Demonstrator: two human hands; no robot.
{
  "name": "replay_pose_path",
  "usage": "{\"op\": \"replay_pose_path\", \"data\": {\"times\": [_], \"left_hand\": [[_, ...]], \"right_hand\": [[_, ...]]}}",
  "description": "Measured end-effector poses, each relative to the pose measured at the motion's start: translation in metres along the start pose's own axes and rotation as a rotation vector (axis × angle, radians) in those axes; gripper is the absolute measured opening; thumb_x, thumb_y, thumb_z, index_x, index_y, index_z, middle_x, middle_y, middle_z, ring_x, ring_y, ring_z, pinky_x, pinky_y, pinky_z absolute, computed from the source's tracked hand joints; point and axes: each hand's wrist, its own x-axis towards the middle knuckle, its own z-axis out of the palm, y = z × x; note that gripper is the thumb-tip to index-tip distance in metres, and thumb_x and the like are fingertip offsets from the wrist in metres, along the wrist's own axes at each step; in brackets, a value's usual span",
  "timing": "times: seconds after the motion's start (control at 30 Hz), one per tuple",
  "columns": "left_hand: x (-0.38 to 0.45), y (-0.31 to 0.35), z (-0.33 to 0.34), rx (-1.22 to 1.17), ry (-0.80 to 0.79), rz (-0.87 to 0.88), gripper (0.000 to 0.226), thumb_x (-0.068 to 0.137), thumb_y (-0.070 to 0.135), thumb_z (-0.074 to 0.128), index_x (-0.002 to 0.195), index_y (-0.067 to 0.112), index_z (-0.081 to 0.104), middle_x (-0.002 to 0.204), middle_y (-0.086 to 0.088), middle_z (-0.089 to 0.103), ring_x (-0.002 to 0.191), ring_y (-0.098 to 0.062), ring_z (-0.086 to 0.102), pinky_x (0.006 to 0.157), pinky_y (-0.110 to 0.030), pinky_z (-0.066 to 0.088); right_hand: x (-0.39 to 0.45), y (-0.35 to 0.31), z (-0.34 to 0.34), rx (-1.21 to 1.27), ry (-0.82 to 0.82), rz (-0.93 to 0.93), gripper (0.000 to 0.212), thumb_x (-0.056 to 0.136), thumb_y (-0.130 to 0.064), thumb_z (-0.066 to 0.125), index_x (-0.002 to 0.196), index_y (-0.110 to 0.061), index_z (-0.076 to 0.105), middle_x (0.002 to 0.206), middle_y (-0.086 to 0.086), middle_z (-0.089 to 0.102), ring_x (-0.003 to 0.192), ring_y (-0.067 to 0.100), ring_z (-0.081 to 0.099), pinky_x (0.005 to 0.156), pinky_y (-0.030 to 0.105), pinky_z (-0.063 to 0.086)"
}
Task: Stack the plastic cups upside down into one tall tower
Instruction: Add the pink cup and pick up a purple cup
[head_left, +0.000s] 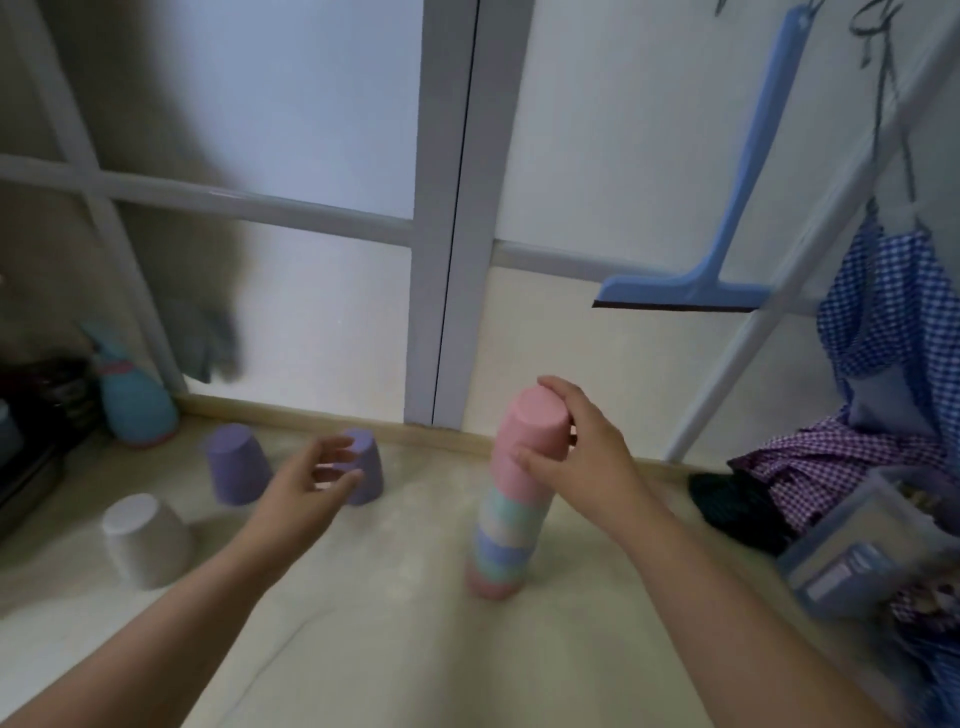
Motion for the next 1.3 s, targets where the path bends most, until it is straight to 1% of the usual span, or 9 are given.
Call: {"op": "replay_pose_path", "data": {"times": [0.1, 0.23, 0.33, 0.5, 0.6, 0.77, 0.97, 1.1, 1.3], "left_hand": [[0.001, -0.009, -0.010, 0.006, 0.025, -0.022, 0.029, 0.080, 0.002, 0.059, 0.106, 0.014, 0.053, 0.104, -0.008, 0.060, 0.080, -0.014, 0.056, 0.067, -0.018, 0.046], [0.010, -0.019, -0.011, 0.059, 0.047, -0.047, 0.028, 0.079, 0.002, 0.061, 0.103, 0.014, 0.052, 0.104, -0.009, 0.059, 0.077, -0.010, 0.055, 0.059, -0.009, 0.046], [0.025, -0.035, -0.010, 0.190, 0.070, -0.066, 0.042, 0.074, 0.005, 0.067, 0.113, 0.011, 0.051, 0.118, -0.011, 0.056, 0.098, -0.023, 0.057, 0.081, -0.025, 0.046], [0.062, -0.053, -0.009, 0.437, -0.010, -0.079, 0.075, 0.068, 0.015, 0.074, 0.132, 0.005, 0.035, 0.138, -0.019, 0.040, 0.127, -0.031, 0.040, 0.106, -0.038, 0.033], [0.087, -0.063, -0.001, 0.486, -0.091, -0.102, 0.084, 0.068, 0.016, 0.075, 0.137, 0.003, 0.027, 0.142, -0.021, 0.034, 0.131, -0.032, 0.035, 0.105, -0.032, 0.028], [0.120, -0.087, 0.019, 0.437, -0.118, -0.201, 0.093, 0.064, 0.016, 0.079, 0.138, 0.003, 0.024, 0.140, -0.020, 0.038, 0.128, -0.034, 0.038, 0.103, -0.035, 0.033], [0.138, -0.101, 0.032, 0.496, -0.070, -0.252, 0.073, 0.066, 0.009, 0.075, 0.127, -0.004, 0.038, 0.127, -0.028, 0.050, 0.118, -0.040, 0.048, 0.094, -0.040, 0.038], [0.131, -0.081, 0.033, 0.447, -0.030, -0.178, 0.049, 0.067, 0.006, 0.071, 0.110, -0.003, 0.050, 0.105, -0.027, 0.059, 0.103, -0.040, 0.057, 0.078, -0.038, 0.041], [0.113, 0.073, 0.008, 0.281, -0.027, 0.214, 0.067, 0.055, 0.033, 0.072, 0.119, 0.021, 0.054, 0.107, 0.000, 0.059, 0.092, -0.022, 0.055, 0.075, -0.027, 0.042]], "right_hand": [[0.000, 0.004, 0.004, 0.043, 0.017, 0.015, 0.073, 0.060, -0.028, 0.073, 0.126, -0.032, 0.042, 0.131, -0.004, 0.051, 0.115, 0.017, 0.051, 0.101, 0.041, 0.043], [0.001, 0.005, 0.003, 0.115, 0.001, 0.043, 0.071, 0.067, -0.018, 0.077, 0.127, -0.031, 0.042, 0.123, -0.011, 0.052, 0.110, 0.017, 0.053, 0.095, 0.033, 0.046], [0.000, 0.008, 0.003, 0.192, -0.019, 0.060, 0.069, 0.066, -0.017, 0.078, 0.122, -0.036, 0.042, 0.115, -0.019, 0.053, 0.109, 0.017, 0.054, 0.088, 0.028, 0.046], [-0.003, 0.016, -0.001, 0.091, -0.038, 0.065, 0.099, 0.047, -0.064, 0.071, 0.132, -0.045, 0.027, 0.124, -0.034, 0.043, 0.120, -0.003, 0.042, 0.106, 0.031, 0.033], [-0.005, 0.020, -0.004, 0.055, -0.020, 0.040, 0.098, 0.038, -0.080, 0.065, 0.124, -0.057, 0.025, 0.114, -0.053, 0.041, 0.116, -0.018, 0.039, 0.101, 0.026, 0.032], [-0.010, 0.025, 0.000, 0.060, -0.004, 0.087, 0.096, 0.036, -0.073, 0.072, 0.117, -0.070, 0.021, 0.114, -0.057, 0.037, 0.115, -0.023, 0.035, 0.090, 0.025, 0.039], [-0.018, 0.034, -0.004, 0.092, 0.031, 0.096, 0.103, 0.037, -0.076, 0.070, 0.126, -0.063, 0.020, 0.132, -0.034, 0.041, 0.127, -0.007, 0.036, 0.089, -0.003, 0.032], [-0.023, 0.040, -0.009, 0.126, 0.058, 0.095, 0.101, 0.039, -0.075, 0.070, 0.126, -0.062, 0.021, 0.129, -0.040, 0.039, 0.127, -0.009, 0.035, 0.092, 0.017, 0.038], [-0.029, 0.041, -0.028, 0.144, 0.089, 0.110, 0.101, 0.040, -0.080, 0.064, 0.129, -0.057, 0.021, 0.131, -0.032, 0.042, 0.124, -0.012, 0.037, 0.081, 0.005, 0.039]]}}
